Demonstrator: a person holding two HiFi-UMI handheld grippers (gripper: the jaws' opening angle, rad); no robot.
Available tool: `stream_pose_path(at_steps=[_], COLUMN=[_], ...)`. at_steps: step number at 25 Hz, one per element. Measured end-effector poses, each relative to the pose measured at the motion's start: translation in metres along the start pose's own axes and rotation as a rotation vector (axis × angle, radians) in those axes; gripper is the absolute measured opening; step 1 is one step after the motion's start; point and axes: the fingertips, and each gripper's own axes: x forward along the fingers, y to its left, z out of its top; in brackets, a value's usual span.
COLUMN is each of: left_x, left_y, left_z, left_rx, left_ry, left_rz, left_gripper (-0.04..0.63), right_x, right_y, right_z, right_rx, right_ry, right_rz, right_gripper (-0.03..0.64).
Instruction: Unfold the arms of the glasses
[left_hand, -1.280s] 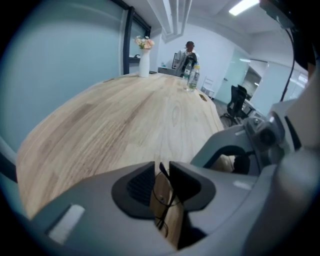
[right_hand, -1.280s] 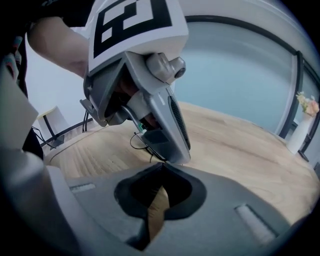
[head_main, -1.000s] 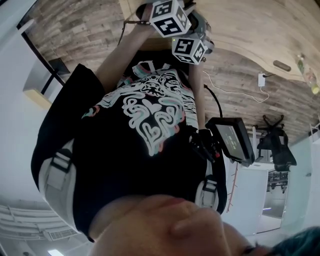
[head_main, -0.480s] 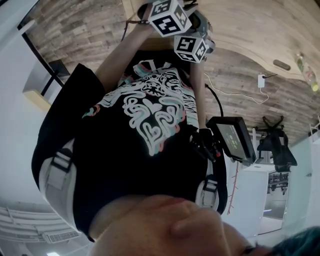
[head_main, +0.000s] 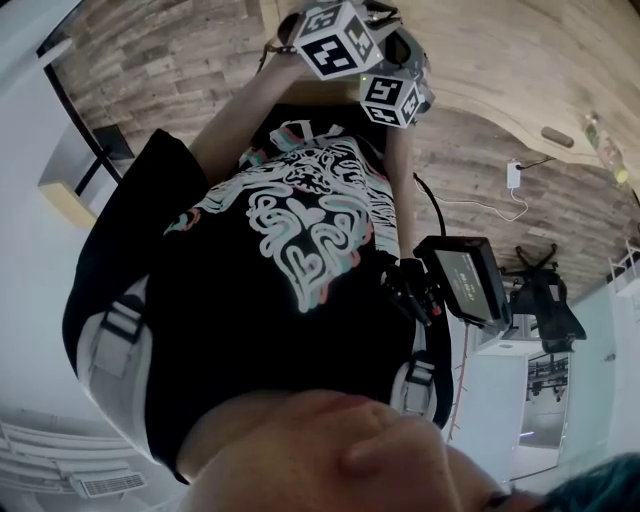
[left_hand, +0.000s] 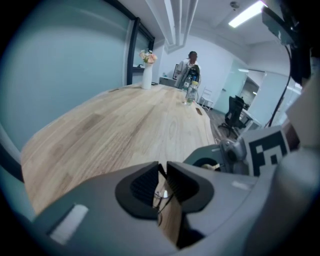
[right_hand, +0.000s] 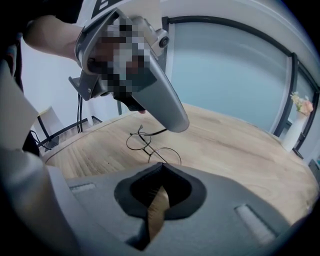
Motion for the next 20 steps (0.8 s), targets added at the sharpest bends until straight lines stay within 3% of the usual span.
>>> stream_pose_path(at_steps=[20], left_x=[-0.046], left_y=[0.032], left_z=[-0.001], left_rx=[-0.016], left_ry=[-0.075], left_rz=[0.104], left_gripper=[0.044], right_x=[0.017], right_y=[-0.027], right_z=[-0.024], right_rx=[0.034], right_ry=[0.05], right_rz=[-0.022], right_gripper=[0.0])
